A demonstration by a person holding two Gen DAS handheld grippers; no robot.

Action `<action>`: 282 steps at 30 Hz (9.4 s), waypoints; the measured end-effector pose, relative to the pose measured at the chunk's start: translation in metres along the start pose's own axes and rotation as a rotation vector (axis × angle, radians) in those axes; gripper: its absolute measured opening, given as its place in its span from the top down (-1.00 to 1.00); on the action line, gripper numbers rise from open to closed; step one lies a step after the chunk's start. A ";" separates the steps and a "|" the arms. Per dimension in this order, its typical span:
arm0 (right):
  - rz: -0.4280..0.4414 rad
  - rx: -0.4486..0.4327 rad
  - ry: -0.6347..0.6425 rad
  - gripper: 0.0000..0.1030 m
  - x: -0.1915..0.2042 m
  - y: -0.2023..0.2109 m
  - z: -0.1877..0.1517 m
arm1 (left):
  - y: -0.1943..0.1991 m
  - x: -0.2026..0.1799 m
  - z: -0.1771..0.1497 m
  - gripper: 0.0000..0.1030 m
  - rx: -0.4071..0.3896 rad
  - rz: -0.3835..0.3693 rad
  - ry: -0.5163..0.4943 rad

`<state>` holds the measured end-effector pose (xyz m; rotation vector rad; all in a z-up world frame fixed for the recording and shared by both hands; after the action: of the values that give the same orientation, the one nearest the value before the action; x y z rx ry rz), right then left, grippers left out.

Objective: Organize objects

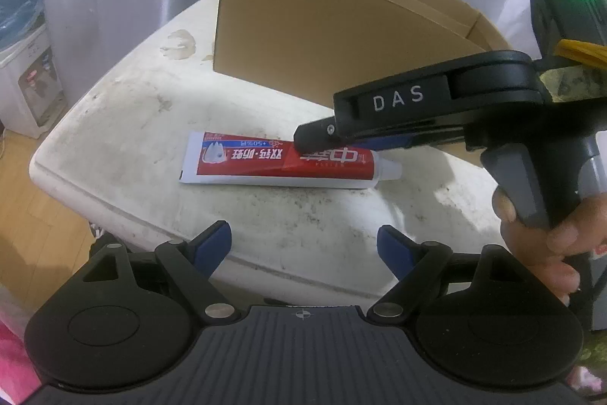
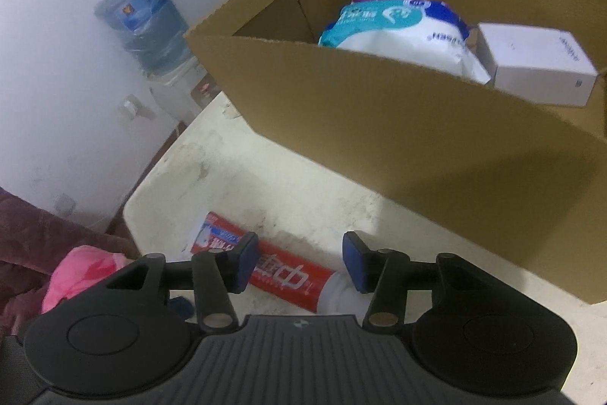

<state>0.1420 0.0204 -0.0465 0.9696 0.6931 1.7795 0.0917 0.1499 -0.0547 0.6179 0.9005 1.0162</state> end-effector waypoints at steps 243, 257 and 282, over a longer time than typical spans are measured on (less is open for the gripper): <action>0.299 -0.019 -0.499 0.40 -0.060 0.056 -0.111 | -0.002 -0.067 -0.025 -0.04 0.125 -0.176 -0.118; 0.400 -0.052 -0.669 0.40 -0.086 0.051 -0.124 | -0.013 -0.072 -0.023 -0.03 0.138 -0.215 -0.129; 0.420 -0.093 -0.642 0.39 -0.090 0.074 -0.120 | 0.010 -0.082 -0.018 -0.01 0.084 -0.219 -0.190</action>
<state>0.0248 -0.0949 -0.0784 1.6001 -0.0036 1.6738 0.0522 0.0796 -0.0281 0.6596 0.8256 0.7131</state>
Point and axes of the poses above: each gripper's, at about its wrist camera, not at the fingertips, and y roughly against the way its jaws point, x to its left, z to its top, the point moved 2 cm from there along -y, roughly the way its jaws point, and after that the axes turned 9 degrees about y, right-handed, at the moved point
